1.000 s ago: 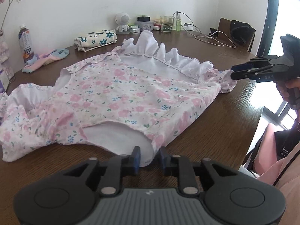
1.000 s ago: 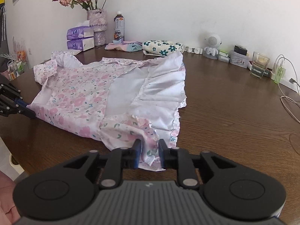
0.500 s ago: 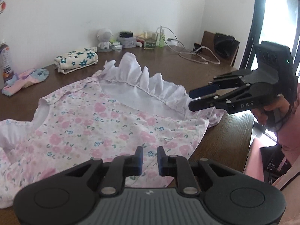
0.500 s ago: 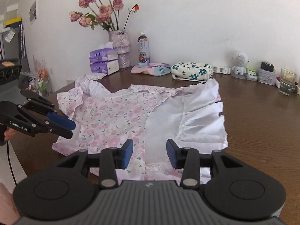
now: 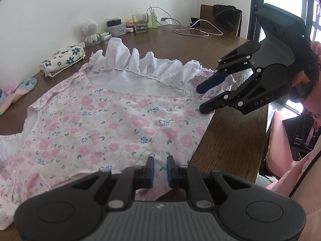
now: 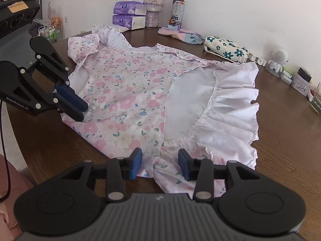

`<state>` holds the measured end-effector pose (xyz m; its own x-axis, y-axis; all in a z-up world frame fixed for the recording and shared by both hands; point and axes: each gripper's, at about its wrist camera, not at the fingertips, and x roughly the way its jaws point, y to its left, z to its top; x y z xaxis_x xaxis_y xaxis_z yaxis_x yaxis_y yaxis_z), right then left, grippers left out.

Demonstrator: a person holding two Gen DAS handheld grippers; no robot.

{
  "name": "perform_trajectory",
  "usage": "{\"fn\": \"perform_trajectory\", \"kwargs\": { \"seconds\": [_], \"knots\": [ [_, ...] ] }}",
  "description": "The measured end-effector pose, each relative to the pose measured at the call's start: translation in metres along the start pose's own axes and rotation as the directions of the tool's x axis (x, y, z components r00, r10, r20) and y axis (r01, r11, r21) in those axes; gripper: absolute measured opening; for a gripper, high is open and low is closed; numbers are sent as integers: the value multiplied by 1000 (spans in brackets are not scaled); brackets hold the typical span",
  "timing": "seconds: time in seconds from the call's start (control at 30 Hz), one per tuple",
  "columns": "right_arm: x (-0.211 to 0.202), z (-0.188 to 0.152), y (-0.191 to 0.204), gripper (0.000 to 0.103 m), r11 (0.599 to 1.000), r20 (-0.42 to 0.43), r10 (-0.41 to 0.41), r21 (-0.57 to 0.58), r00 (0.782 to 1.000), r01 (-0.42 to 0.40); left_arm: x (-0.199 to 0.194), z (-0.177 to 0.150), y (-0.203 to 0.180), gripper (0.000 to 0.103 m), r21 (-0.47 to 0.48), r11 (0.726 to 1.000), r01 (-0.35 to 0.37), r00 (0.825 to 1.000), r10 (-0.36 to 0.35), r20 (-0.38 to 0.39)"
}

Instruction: Fold clothes

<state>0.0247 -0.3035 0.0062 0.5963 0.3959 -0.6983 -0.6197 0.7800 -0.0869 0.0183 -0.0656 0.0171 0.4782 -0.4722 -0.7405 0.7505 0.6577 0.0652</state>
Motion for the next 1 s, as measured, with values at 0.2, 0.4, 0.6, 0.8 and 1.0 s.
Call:
{"fn": "perform_trajectory", "kwargs": {
  "seconds": [0.2, 0.4, 0.6, 0.8, 1.0],
  "knots": [
    [-7, -13, -8, 41, 994, 34, 12, 106, 999, -15, -4, -7, -7, 14, -14, 999, -48, 998, 49, 37],
    [-16, 11, -37, 45, 987, 91, -26, 163, 996, 11, -16, 4, 15, 58, -145, 986, -79, 992, 92, 86],
    [-26, 39, -69, 60, 974, 149, -71, 223, 986, 37, -36, 35, 78, 89, -432, 892, -133, 964, 218, 152],
    [-14, 103, -116, 68, 969, 188, -109, 237, 976, 63, -21, 84, 141, 92, -542, 810, -221, 934, 337, 122],
    [68, 162, -156, 68, 964, 79, -168, 222, 983, 147, 31, 93, 174, 84, -547, 794, -265, 931, 358, 69]
  ]
}}
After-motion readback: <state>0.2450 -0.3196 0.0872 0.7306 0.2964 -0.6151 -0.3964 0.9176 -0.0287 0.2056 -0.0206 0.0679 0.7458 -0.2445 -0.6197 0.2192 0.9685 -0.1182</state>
